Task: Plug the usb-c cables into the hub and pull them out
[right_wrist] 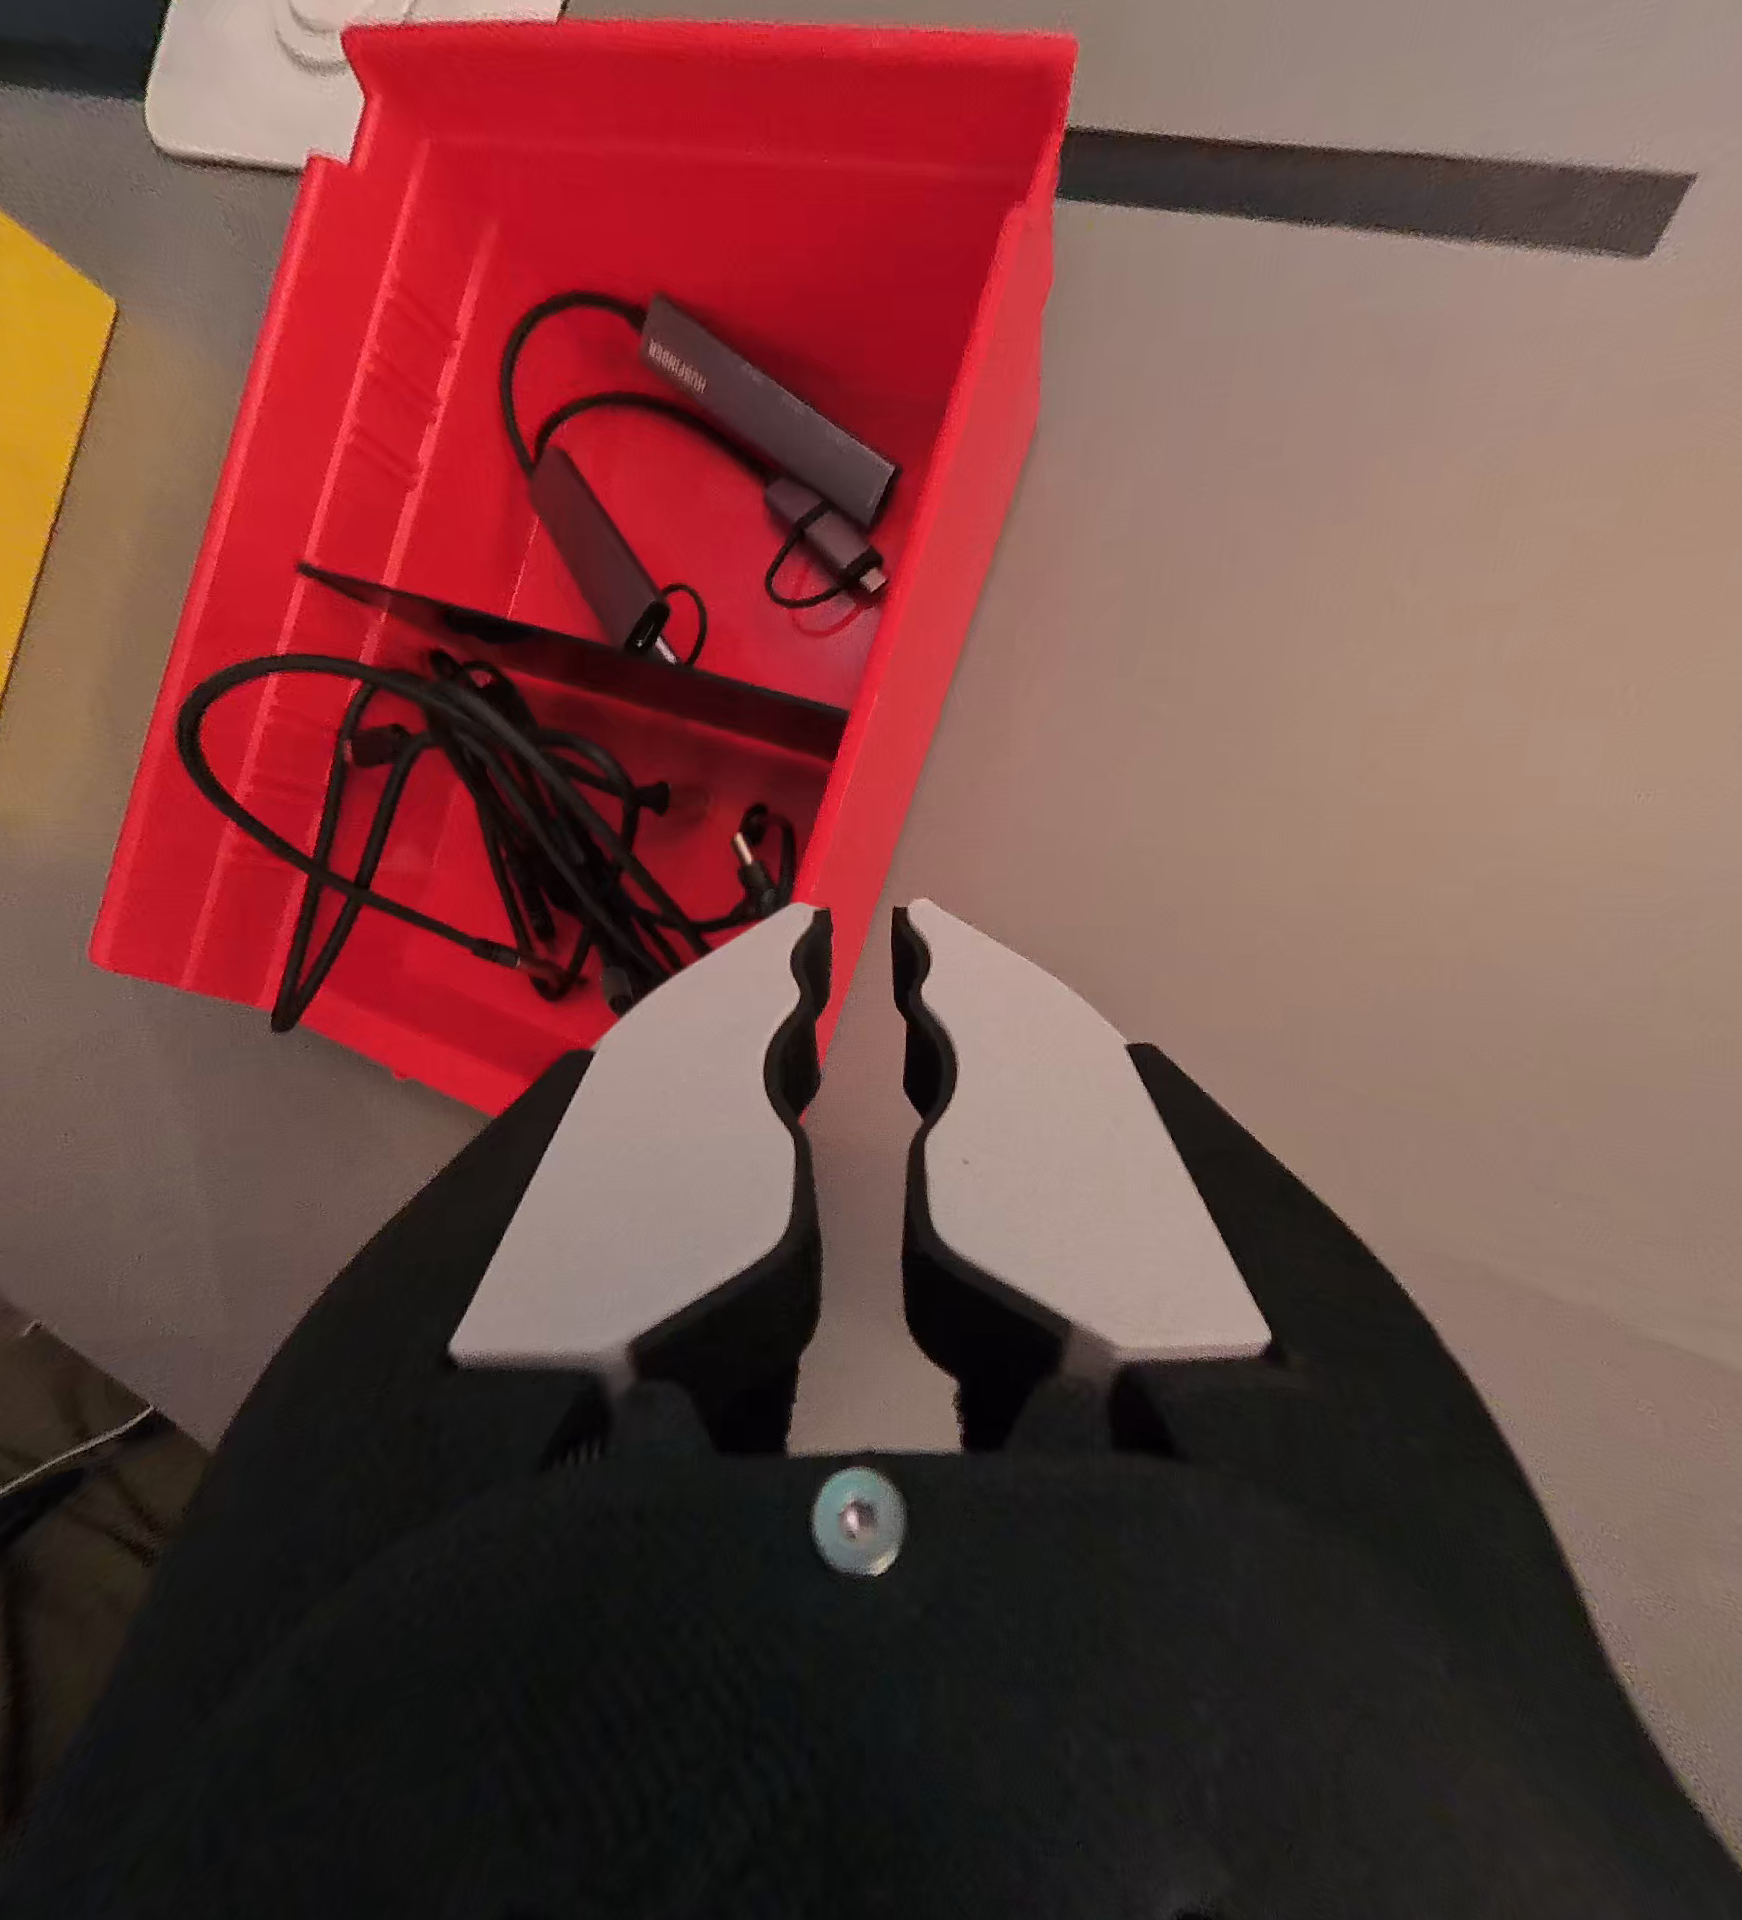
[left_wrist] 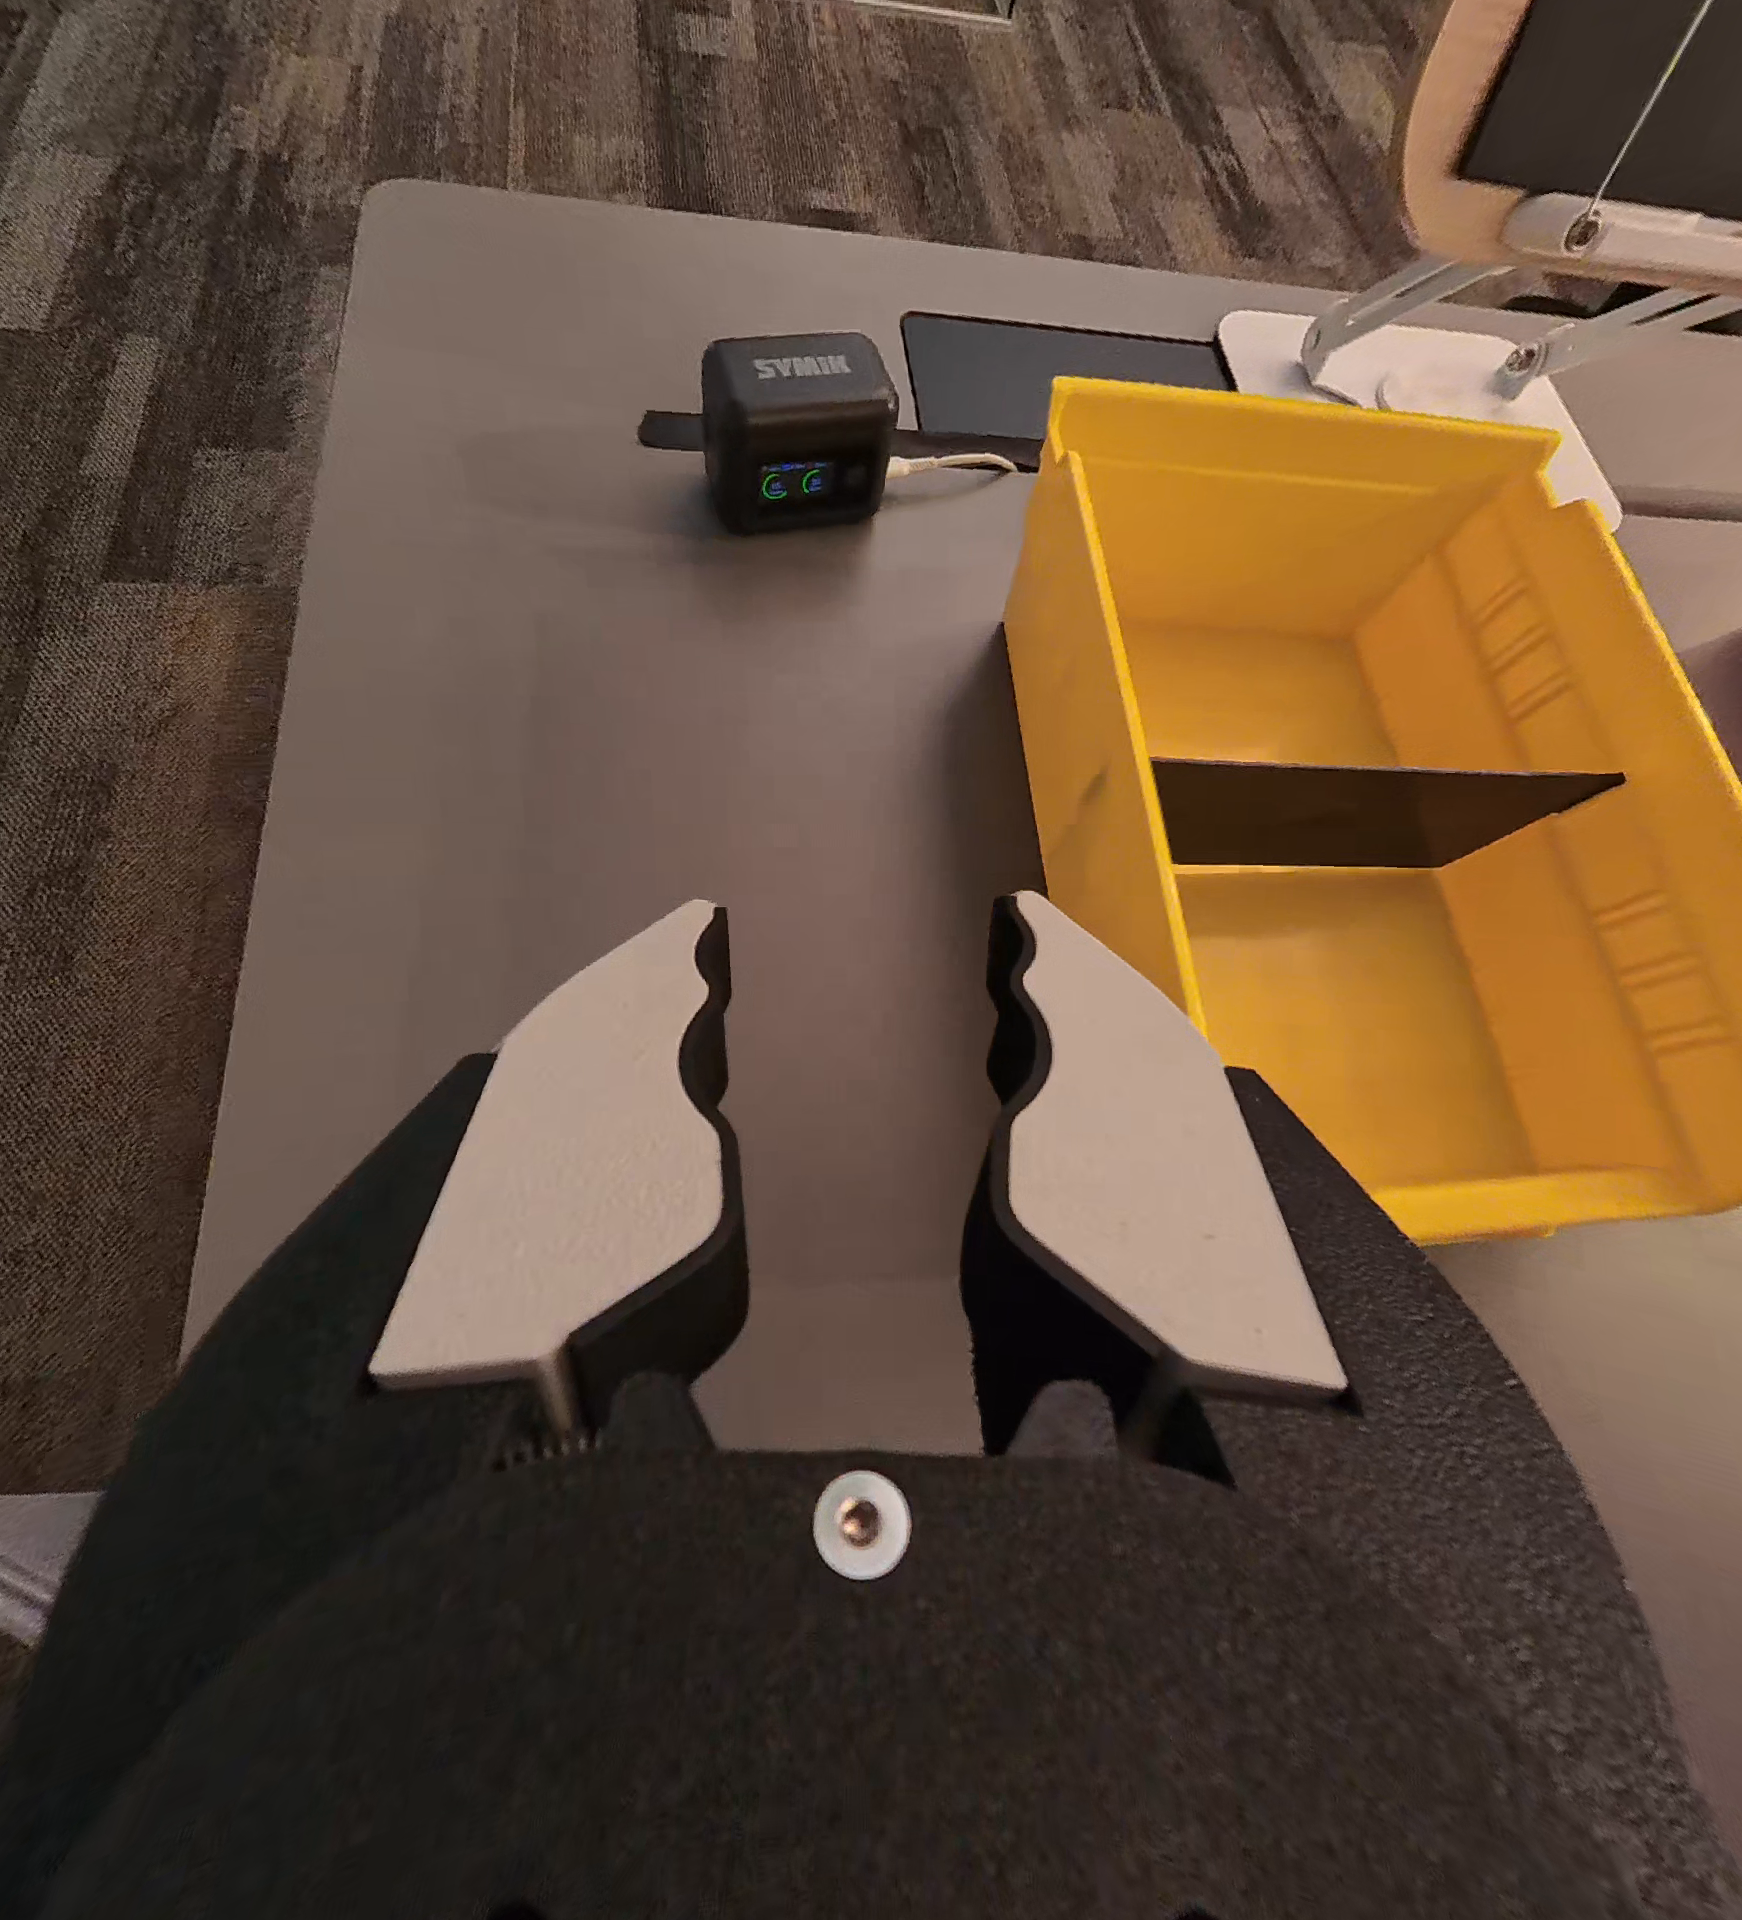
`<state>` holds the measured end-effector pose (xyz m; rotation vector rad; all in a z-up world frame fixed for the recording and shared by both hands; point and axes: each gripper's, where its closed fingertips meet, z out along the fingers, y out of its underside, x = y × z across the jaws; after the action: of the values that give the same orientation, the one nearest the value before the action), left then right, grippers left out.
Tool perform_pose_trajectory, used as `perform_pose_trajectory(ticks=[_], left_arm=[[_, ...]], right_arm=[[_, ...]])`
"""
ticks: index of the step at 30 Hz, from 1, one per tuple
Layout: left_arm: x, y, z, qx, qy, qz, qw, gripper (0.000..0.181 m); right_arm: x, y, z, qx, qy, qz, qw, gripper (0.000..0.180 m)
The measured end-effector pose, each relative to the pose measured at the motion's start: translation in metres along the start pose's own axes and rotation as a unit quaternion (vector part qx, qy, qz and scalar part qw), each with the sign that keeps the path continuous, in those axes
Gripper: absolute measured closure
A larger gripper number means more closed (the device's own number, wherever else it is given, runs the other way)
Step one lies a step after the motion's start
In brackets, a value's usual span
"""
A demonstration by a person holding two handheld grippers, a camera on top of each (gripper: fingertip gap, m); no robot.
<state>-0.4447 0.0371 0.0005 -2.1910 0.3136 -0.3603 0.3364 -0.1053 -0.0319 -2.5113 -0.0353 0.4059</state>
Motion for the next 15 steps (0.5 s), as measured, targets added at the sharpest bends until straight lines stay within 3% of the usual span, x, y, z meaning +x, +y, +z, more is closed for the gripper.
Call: perform_pose_trajectory(ticks=[6,15], left_arm=[[0.013,0.002,0.007,0.006,0.04,-0.003,0.999,0.133],[0.033,0.005,0.021,-0.01,0.053,0.021,0.998,0.133]], right_arm=[[-0.004,0.03,0.022,-0.106,-0.006,-0.007,0.994,0.164],[-0.01,0.01,0.021,-0.077,0.032,-0.006,0.997,0.162]])
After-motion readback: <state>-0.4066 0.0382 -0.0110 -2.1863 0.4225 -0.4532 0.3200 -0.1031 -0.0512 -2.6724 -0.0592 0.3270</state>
